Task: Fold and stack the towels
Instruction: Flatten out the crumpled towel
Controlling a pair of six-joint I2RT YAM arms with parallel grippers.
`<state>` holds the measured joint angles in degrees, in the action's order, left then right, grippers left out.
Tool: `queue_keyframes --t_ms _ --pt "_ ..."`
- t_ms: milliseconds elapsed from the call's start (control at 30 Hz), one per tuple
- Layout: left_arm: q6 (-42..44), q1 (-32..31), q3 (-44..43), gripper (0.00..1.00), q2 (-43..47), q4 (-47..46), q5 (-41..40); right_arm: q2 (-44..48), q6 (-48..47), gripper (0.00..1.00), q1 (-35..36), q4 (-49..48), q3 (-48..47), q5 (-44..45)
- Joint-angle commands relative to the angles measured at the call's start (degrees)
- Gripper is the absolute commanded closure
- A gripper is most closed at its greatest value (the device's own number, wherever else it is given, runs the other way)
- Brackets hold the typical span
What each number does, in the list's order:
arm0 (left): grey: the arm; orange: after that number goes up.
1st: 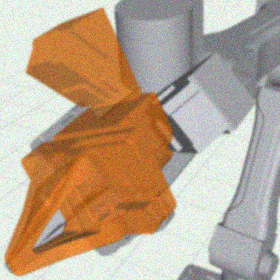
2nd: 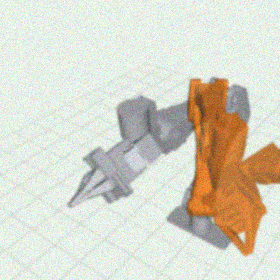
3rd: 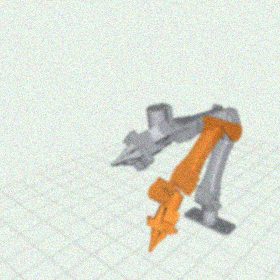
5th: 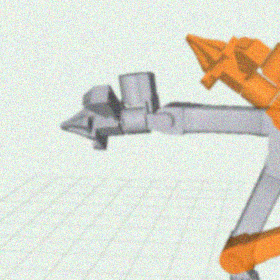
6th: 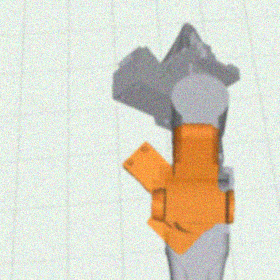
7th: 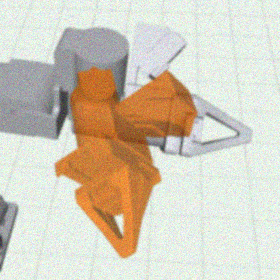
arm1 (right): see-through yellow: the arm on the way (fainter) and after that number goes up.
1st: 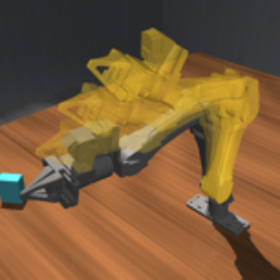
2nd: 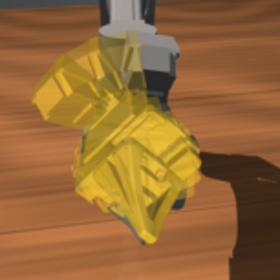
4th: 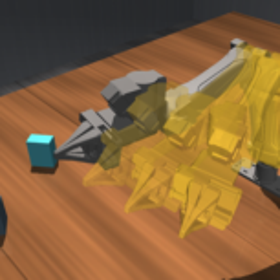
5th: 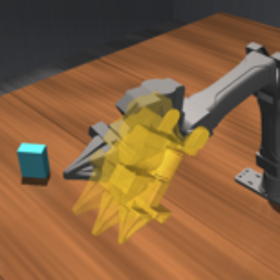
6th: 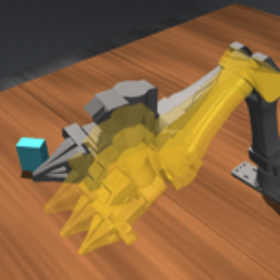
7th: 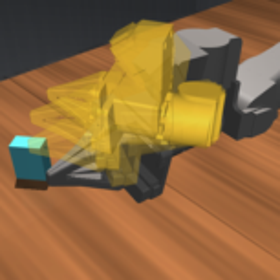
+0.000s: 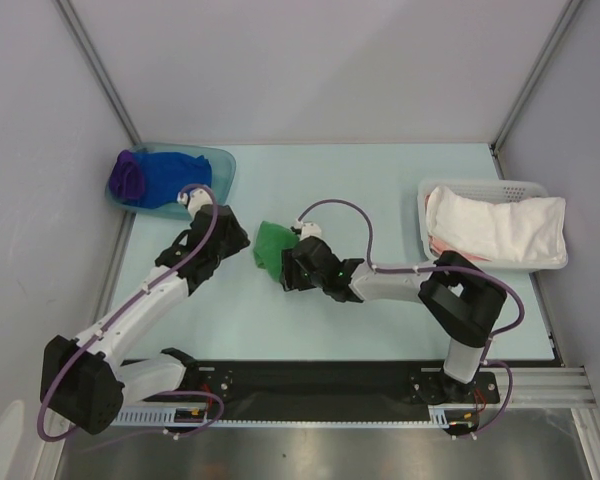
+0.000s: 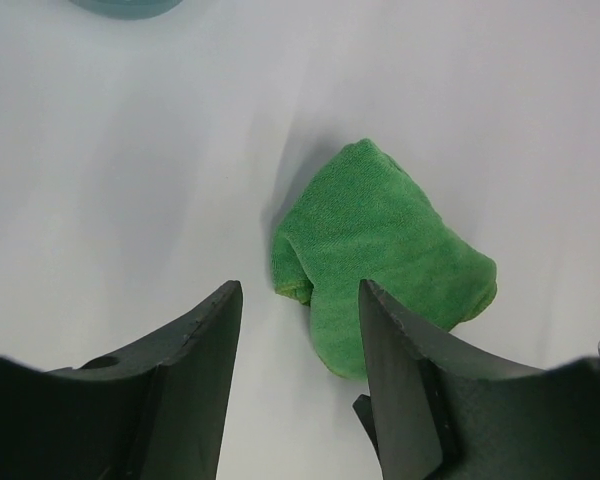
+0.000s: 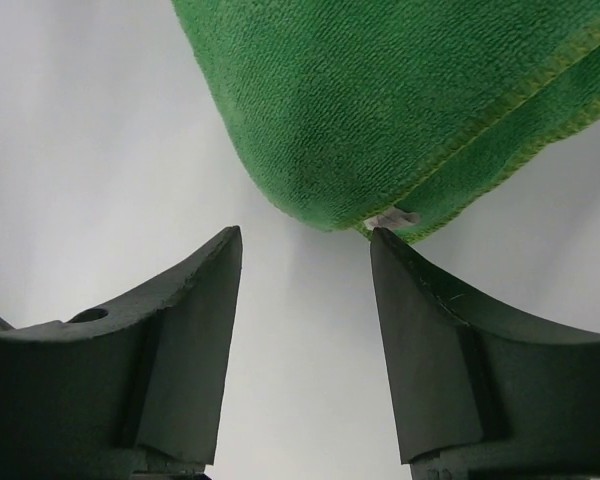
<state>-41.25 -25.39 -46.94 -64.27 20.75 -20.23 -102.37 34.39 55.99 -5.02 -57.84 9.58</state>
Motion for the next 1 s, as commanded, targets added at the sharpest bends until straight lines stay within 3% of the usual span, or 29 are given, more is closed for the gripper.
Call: queue_keyframes --t_ms 0,367,567,600,767,967 --pt "1.6 1.0 0.4 0.44 1.9 -1.0 1.6 -0.7 2.3 0.42 0.8 -1.4 -2.2 3.0" --pt "2.3 2.1 0.9 0.44 0.7 -2.9 4.4 -3.9 2.9 0.50 1.0 -1.9 -4.4 6.0" --pt "2.9 2.2 1.8 0.41 1.1 -4.1 6.0 -3.7 3.4 0.71 -0.3 -1.4 -4.5 6.6" --pt "3.0 2.2 1.8 0.40 1.2 -4.2 6.3 -3.5 3.5 0.79 -0.4 -1.4 -4.4 6.5" --pt "3.5 2.2 1.8 0.40 0.9 -4.5 6.9 -1.2 3.1 1.00 -1.5 -0.2 -4.1 7.5" --pt "3.9 2.2 2.9 0.36 -0.1 -7.5 11.3 9.3 1.4 1.00 -4.7 4.8 -2.1 10.9"
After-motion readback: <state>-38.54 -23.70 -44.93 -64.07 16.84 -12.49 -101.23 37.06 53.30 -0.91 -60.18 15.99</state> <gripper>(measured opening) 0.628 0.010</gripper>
